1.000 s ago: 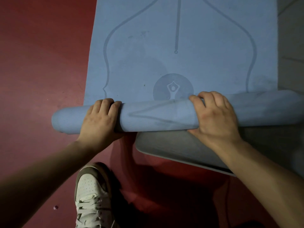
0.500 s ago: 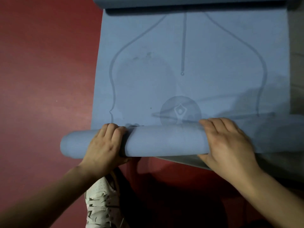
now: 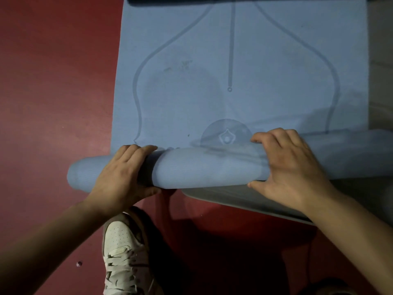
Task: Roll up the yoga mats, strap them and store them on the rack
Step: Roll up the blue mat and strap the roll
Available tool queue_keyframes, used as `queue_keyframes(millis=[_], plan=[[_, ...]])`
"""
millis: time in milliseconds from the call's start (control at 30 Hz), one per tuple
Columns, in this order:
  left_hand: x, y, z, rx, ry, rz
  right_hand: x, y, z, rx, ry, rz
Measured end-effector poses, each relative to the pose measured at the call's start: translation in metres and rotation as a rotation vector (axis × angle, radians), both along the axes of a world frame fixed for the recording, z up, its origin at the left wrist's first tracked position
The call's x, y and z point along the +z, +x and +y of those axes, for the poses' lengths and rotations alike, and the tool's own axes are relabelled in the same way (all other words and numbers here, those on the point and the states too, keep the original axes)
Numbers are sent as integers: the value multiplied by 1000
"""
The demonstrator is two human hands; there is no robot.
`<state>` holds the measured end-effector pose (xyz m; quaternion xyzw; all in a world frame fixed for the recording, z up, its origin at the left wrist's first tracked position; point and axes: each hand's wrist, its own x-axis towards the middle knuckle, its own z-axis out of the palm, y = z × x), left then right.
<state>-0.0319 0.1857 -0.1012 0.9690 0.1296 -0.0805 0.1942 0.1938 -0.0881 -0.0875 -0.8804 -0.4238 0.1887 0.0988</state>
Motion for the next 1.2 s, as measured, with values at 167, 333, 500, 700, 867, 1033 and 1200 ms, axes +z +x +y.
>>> queue_keyframes(millis=[167, 333, 500, 700, 867, 1033, 1200], plan=[[1, 1, 6, -4, -70, -38, 0, 3, 2, -14, 46, 12], [3, 2, 2, 78, -41, -86, -1, 3, 2, -50, 17, -98], [3, 6, 7, 40, -34, -127, 3, 1, 4, -48, 62, -122], [-1, 12, 13, 96, -61, -186, 2, 5, 9, -96, 85, -146], [-1, 17, 6, 76, 99, -148, 2, 8, 14, -98, 23, -143], [-10, 19, -3, 23, 300, 44, 1, 13, 18, -13, -101, -144], [-11, 36, 2, 53, 341, 52, -8, 23, 28, 43, -101, -247]])
